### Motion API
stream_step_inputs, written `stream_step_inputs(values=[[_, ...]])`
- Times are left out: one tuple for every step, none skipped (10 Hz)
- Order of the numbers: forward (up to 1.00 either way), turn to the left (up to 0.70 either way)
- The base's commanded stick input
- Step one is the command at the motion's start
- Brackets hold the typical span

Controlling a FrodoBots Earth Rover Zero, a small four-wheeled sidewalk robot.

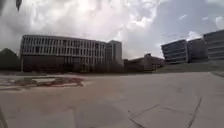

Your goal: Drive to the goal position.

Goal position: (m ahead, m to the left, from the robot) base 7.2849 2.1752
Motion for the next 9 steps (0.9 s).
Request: stream_step_inputs(values=[[0.70,0.00],[0.70,0.00],[0.70,0.00],[0.70,0.00],[0.70,0.00],[0.70,0.00],[0.70,0.00],[0.70,0.00],[0.70,0.00]])
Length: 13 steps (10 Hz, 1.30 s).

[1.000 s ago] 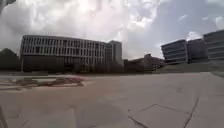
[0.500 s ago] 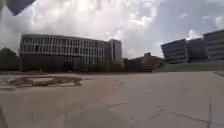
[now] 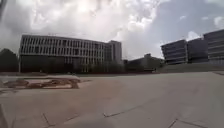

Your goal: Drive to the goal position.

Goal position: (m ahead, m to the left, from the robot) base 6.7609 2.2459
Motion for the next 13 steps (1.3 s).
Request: stream_step_inputs(values=[[0.70,0.00],[0.70,0.00],[0.70,0.00],[0.70,0.00],[0.70,0.00],[0.70,0.00],[0.70,0.00],[0.70,0.00],[0.70,0.00],[0.70,0.00],[0.70,0.00],[0.70,0.00],[0.70,0.00]])
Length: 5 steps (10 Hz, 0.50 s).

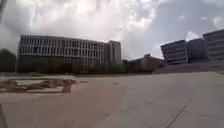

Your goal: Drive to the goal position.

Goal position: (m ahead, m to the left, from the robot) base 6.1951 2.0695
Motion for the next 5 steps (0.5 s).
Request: stream_step_inputs(values=[[0.70,0.00],[0.70,0.00],[0.70,0.00],[0.70,0.00],[0.70,0.00]])
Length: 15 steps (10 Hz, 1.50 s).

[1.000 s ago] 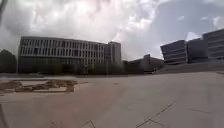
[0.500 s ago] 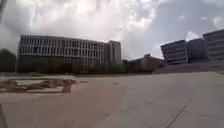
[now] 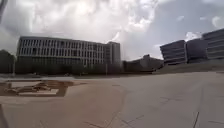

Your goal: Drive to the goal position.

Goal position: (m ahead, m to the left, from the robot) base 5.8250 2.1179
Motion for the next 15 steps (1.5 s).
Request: stream_step_inputs(values=[[0.70,0.00],[0.69,0.00],[0.22,0.00],[0.00,0.00],[0.00,0.00],[0.00,0.00],[0.00,0.00],[0.00,0.00],[0.00,0.00],[0.00,0.00],[0.00,0.00],[0.00,0.00],[0.01,0.00],[0.48,0.00],[0.70,0.00]])
